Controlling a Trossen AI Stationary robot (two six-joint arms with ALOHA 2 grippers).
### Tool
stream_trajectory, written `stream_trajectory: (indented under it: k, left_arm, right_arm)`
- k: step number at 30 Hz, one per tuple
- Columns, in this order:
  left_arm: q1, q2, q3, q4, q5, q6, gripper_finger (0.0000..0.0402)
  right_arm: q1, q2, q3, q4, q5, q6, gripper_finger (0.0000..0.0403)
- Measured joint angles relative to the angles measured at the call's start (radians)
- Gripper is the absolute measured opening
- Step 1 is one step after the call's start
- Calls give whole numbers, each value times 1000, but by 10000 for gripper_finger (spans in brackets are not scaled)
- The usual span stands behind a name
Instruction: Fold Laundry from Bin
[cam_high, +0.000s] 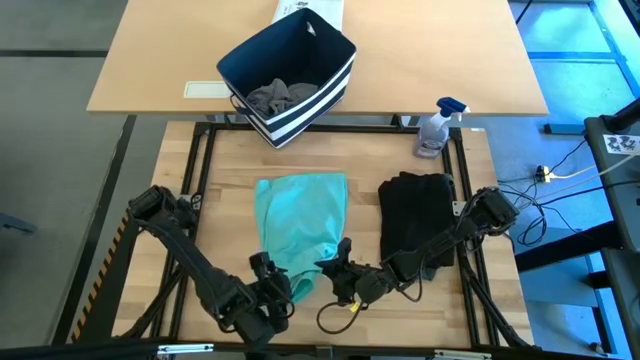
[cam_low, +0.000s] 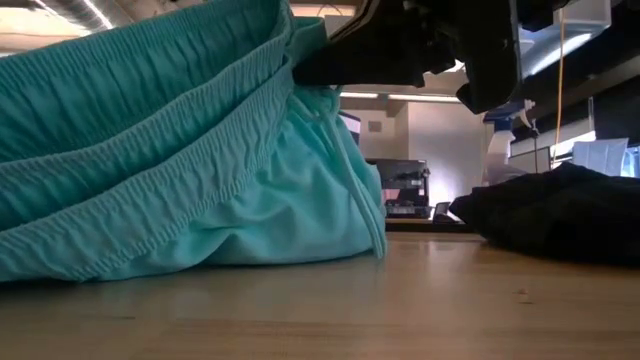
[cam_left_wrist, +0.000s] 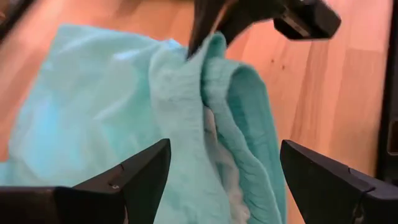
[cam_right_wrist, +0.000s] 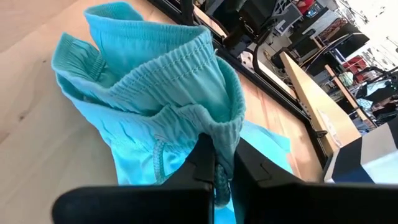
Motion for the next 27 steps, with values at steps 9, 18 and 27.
stream_trajectory:
  k: [9,18,27]
  left_arm:
    - [43,2,-135,202,204,-13,296]
    - [41,5,-182,332,188,-54,296]
    - [32,123,-183,404,170,-84,296]
  right_arm:
    - [0,0,0,2,0,3,15]
    - [-14,0,0,4,-1,44,15]
    - [-34,0,0,-1,-34,92,15]
